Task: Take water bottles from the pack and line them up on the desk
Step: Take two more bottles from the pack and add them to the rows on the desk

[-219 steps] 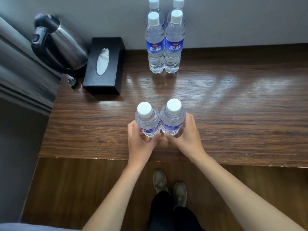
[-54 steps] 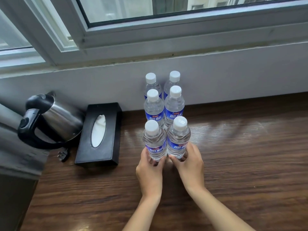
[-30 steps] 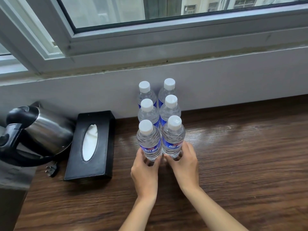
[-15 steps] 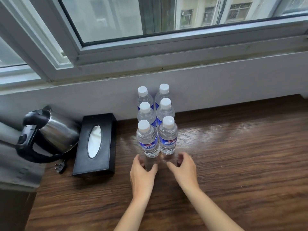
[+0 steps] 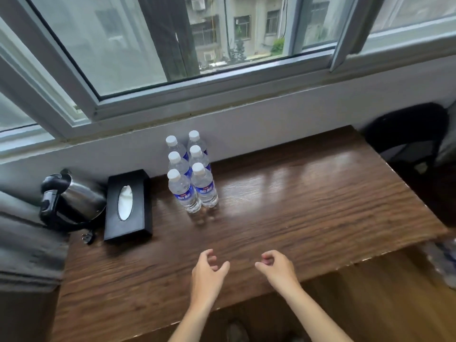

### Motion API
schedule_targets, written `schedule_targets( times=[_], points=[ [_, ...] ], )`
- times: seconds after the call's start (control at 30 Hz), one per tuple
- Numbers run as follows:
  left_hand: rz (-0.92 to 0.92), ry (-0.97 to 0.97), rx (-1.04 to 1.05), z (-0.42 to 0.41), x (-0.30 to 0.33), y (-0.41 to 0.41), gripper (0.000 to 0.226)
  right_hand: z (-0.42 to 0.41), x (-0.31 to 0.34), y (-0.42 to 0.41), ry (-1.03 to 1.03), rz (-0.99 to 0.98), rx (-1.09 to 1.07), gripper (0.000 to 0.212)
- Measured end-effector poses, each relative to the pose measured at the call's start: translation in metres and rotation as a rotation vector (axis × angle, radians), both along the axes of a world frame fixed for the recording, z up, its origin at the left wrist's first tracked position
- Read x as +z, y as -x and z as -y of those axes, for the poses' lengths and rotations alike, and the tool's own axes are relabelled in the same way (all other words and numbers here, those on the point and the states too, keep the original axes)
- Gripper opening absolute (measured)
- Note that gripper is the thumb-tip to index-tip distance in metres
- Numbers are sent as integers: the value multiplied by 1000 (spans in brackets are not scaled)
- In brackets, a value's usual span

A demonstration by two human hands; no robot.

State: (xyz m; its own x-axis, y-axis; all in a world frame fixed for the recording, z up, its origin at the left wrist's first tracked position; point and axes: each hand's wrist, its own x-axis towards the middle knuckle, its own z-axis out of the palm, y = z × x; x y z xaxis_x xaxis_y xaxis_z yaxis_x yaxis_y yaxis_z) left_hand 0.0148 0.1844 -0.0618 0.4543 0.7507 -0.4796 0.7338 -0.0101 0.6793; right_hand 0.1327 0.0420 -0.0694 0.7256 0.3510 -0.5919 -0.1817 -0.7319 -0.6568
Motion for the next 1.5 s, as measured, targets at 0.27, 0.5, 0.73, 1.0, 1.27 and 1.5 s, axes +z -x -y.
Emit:
schedule_targets(
  times=[0.27, 0.5, 0.73, 1.0, 1.27, 1.5],
  points=[
    [2, 6, -146, 99, 30, 4, 52, 115, 27, 4, -39, -36, -114, 33],
    [0, -4, -301, 186, 45, -31, 59, 203, 46, -10, -70, -1, -270, 28],
    [-24, -46, -575, 255, 55, -96, 56, 289, 48, -22, -90, -27, -548, 29],
    [-81, -34, -945, 341, 42, -202, 51, 388, 38, -61, -105, -52, -915, 34],
    [-128, 19, -1349, 426, 21, -323, 46, 474, 31, -130, 7, -101, -1079, 32],
    [-227, 29, -1614, 495, 7, -415, 47, 536, 34, -182, 34, -118, -1228, 30]
  ],
)
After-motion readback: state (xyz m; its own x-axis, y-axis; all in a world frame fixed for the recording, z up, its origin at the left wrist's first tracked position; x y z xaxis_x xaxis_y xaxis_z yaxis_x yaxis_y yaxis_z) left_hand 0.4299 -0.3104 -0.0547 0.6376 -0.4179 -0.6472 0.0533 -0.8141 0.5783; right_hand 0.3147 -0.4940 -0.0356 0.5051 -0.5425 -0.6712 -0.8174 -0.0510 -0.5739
